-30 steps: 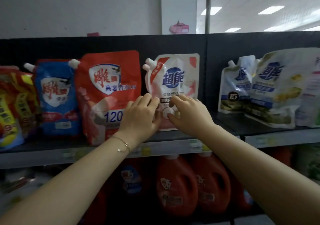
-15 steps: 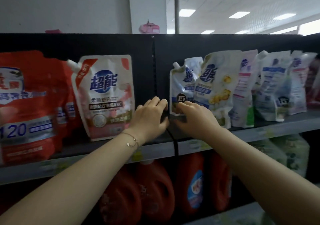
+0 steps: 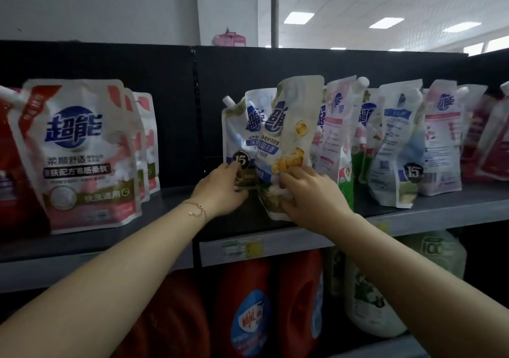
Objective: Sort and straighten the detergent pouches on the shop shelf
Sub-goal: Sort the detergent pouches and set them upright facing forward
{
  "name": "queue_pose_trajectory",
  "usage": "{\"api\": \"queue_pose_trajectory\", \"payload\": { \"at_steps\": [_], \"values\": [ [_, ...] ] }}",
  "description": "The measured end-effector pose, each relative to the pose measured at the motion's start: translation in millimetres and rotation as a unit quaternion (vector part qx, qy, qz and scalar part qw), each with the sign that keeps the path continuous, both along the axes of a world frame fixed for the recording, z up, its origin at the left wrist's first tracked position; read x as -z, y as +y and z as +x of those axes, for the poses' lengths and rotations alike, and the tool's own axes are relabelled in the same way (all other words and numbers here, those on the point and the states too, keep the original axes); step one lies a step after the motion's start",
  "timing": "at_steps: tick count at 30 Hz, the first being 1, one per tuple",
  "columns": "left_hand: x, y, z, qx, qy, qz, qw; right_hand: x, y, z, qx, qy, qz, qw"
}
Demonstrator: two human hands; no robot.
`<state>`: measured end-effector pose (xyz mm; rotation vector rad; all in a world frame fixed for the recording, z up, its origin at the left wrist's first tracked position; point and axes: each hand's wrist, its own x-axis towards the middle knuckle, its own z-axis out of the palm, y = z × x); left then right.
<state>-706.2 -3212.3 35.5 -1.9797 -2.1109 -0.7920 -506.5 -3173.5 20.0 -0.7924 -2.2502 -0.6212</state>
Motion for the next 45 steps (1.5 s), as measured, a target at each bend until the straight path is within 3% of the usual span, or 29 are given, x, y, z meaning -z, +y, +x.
{"api": "queue_pose_trajectory", "payload": {
  "at_steps": [5,10,16,18,24,27,30,36,41,45],
  "values": [
    [-6.9,31.9,2.4,0.002,-0.211,-0.011,0.977,5.5,8.5,-7.1,0.031,0.049,0.01,0.998],
    [-11.7,71.6,3.8,0.047,-0.335,-0.011,0.941,11.3,11.6,-15.4,0.101,0.053,-0.006,0.993],
    [-20.7,104.8,20.4,0.057,-0.533,-0.026,0.844,13.1,23.9,-17.2,0.099,0.055,-0.009,0.994],
    [-20.2,109.3,23.9,0.069,-0.571,-0.031,0.817,14.3,29.1,-17.0,0.093,0.062,-0.021,0.994],
    [-13.0,106.3,22.0,0.09,-0.619,0.009,0.78,10.0,35.4,-15.6,0.037,0.035,-0.094,0.994],
    [-6.8,95.9,5.9,0.084,-0.615,0.028,0.783,3.8,40.4,-21.0,0.032,0.039,-0.166,0.985],
    [-2.8,76.4,-13.7,0.075,-0.579,0.012,0.812,-1.1,48.3,-31.1,0.013,0.067,-0.247,0.967],
    [-5.7,43.1,-26.4,0.098,-0.476,-0.114,0.867,-5.5,63.8,-40.0,-0.011,0.131,-0.265,0.955],
    [-15.4,59.5,-48.1,-0.012,-0.382,-0.031,0.924,-1.8,64.0,-41.7,-0.008,0.17,-0.291,0.941],
    [-18.5,94.4,-59.8,-0.051,-0.438,-0.038,0.897,-1.2,63.2,-45.1,0.018,0.145,-0.294,0.944]
  ]
}}
